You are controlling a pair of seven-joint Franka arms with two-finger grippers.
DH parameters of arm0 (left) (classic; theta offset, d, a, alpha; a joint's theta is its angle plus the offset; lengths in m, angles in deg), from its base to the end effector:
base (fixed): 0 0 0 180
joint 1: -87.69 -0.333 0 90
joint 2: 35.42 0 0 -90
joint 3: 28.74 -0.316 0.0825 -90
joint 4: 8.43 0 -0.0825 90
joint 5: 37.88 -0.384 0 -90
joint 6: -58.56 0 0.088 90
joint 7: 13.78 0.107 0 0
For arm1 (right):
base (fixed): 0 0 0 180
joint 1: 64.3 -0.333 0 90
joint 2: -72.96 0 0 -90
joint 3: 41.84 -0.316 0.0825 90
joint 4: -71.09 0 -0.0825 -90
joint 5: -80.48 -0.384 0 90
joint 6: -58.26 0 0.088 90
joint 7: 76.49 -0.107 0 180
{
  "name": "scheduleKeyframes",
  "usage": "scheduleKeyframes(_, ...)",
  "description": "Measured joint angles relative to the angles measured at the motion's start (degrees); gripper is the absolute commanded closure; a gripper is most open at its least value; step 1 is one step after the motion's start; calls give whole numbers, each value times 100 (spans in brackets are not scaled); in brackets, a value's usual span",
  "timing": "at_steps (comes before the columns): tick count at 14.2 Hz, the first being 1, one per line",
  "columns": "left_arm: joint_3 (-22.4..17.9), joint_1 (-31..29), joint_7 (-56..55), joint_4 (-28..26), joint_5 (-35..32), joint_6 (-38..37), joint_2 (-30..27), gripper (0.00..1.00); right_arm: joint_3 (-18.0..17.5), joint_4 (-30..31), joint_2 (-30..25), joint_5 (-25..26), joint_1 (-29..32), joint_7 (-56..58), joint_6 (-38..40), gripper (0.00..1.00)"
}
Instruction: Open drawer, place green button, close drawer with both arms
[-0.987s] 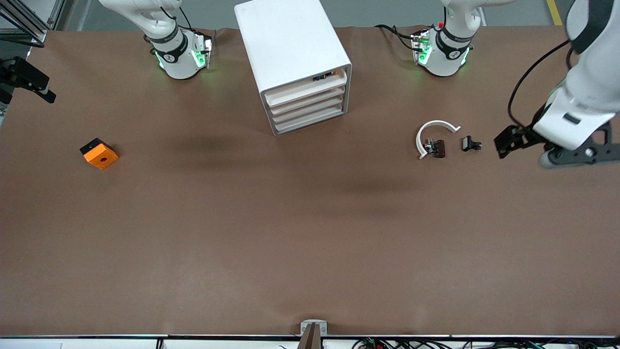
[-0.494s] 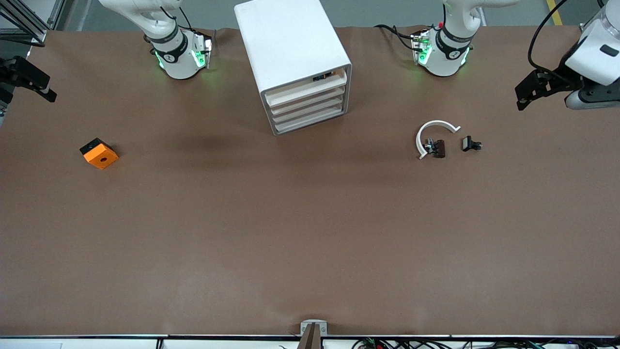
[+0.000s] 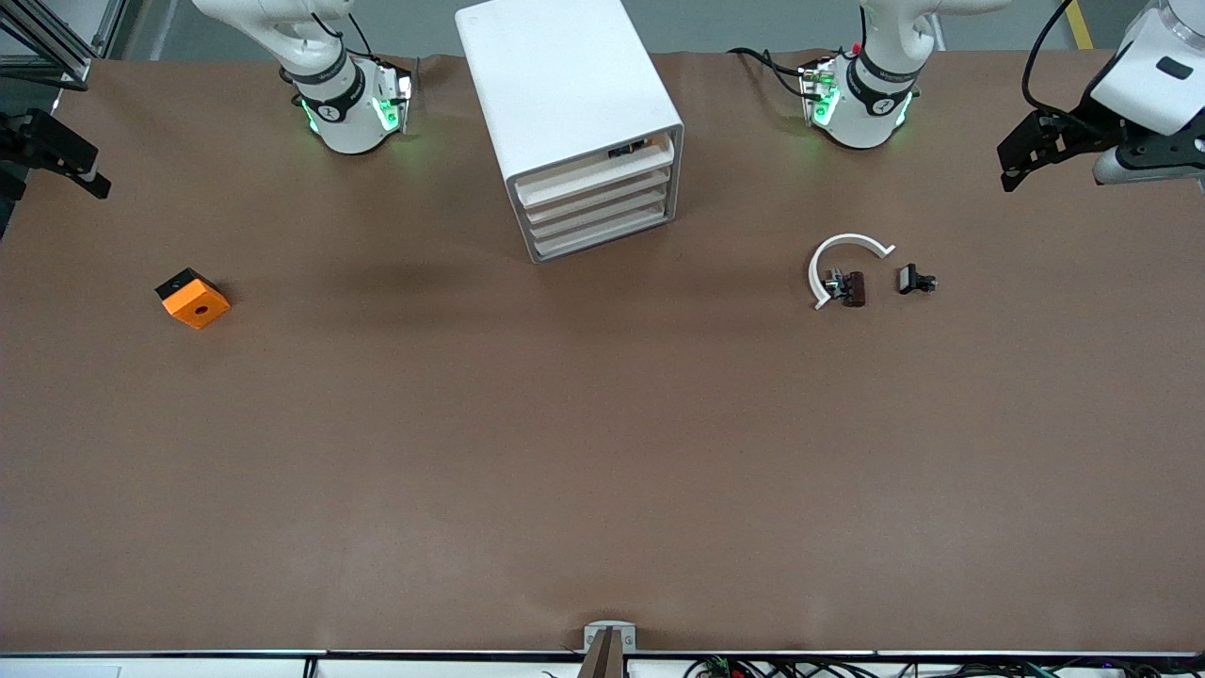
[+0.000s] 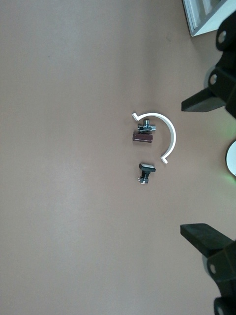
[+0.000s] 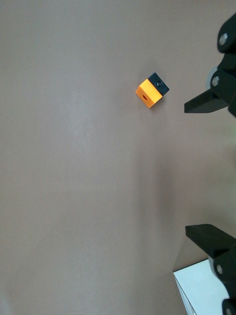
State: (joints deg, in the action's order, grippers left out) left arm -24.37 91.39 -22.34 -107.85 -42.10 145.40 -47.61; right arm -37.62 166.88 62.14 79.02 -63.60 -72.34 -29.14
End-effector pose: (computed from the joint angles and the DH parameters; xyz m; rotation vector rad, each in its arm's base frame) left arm 0.4767 -0.0637 0.6528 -3.0517 -0.0215 -0.0085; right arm 0.4877 -0.0432 0.6713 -3.1049 0.0167 -0.0697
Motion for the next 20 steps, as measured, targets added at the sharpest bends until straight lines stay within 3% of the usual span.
scheduleKeyframes(6, 9, -120, 3, -158, 127, 5, -172, 0, -7, -3, -3, -2, -3, 0, -15, 0)
scheduleKeyframes(14, 633, -519, 25, -94, 142, 413, 76, 0, -3, -4, -4, -2, -3, -1, -9, 0)
scheduleKeyframes(20, 678, -641, 26, 83, 180, 453, 254, 0, -5, -5, -5, -2, -3, -1, -9, 0)
